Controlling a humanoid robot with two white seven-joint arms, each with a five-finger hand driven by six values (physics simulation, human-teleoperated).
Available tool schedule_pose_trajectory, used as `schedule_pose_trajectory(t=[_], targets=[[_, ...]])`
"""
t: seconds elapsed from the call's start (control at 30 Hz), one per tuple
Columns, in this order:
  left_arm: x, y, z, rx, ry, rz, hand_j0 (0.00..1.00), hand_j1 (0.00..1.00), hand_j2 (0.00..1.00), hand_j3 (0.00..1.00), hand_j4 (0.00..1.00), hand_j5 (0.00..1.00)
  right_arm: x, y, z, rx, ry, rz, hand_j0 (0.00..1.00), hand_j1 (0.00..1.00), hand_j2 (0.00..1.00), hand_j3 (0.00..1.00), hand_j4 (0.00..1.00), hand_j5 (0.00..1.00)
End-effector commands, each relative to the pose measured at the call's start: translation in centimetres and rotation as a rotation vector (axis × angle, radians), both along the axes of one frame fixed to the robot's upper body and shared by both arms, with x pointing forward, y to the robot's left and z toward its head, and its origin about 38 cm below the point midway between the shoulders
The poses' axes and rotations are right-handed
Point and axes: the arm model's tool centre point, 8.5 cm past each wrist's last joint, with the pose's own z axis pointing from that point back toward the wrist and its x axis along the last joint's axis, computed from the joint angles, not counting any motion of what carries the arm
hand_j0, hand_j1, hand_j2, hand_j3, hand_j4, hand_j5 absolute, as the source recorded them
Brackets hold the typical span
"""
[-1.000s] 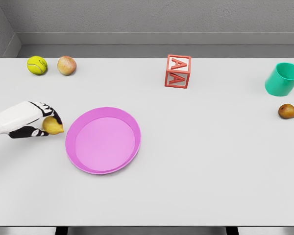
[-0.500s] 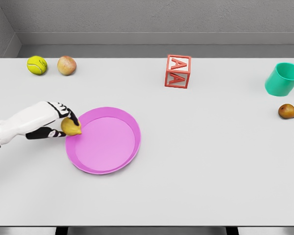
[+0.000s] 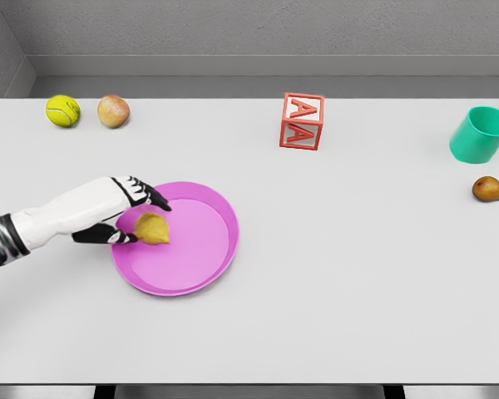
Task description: Put the lemon on the plate with left arm
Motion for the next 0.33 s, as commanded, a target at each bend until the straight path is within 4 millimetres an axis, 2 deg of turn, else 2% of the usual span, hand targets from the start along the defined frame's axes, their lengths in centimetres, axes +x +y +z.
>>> schedule_pose_trajectory(t=[0.0, 0.1, 0.13, 0.17, 0.23, 0.3], targets=[[0.0, -0.5, 0.0, -0.015, 0.003, -0.008, 1.0, 1.0, 1.0, 1.0, 1.0, 1.0, 0.0, 0.0, 0.0, 0.0, 0.0, -0.001, 1.0, 1.0, 1.0, 1.0, 1.0, 1.0], [0.5, 0.8, 0.8, -0.008, -0.017, 0.023, 1.0, 1.0, 1.0, 1.0, 1.0, 1.0, 0.0, 0.0, 0.0, 0.0, 0.0, -0.001, 1.0, 1.0, 1.0, 1.0, 1.0, 1.0], [1.4, 4.1, 2.4, 0.01, -0.051, 0.11, 1.0, 1.0, 1.0, 1.0, 1.0, 1.0, 0.0, 0.0, 0.0, 0.0, 0.0, -0.001, 1.0, 1.0, 1.0, 1.0, 1.0, 1.0], [1.8, 5.7, 2.5, 0.008, -0.054, 0.16, 1.0, 1.0, 1.0, 1.0, 1.0, 1.0, 0.0, 0.0, 0.0, 0.0, 0.0, -0.001, 1.0, 1.0, 1.0, 1.0, 1.0, 1.0], [2.1, 7.2, 2.7, 0.008, -0.057, 0.205, 1.0, 1.0, 1.0, 1.0, 1.0, 1.0, 0.0, 0.0, 0.0, 0.0, 0.0, -0.001, 1.0, 1.0, 1.0, 1.0, 1.0, 1.0], [2.4, 9.6, 0.6, 0.009, 0.009, 0.28, 1.0, 1.0, 1.0, 1.0, 1.0, 1.0, 0.0, 0.0, 0.0, 0.0, 0.0, -0.001, 1.0, 1.0, 1.0, 1.0, 1.0, 1.0]])
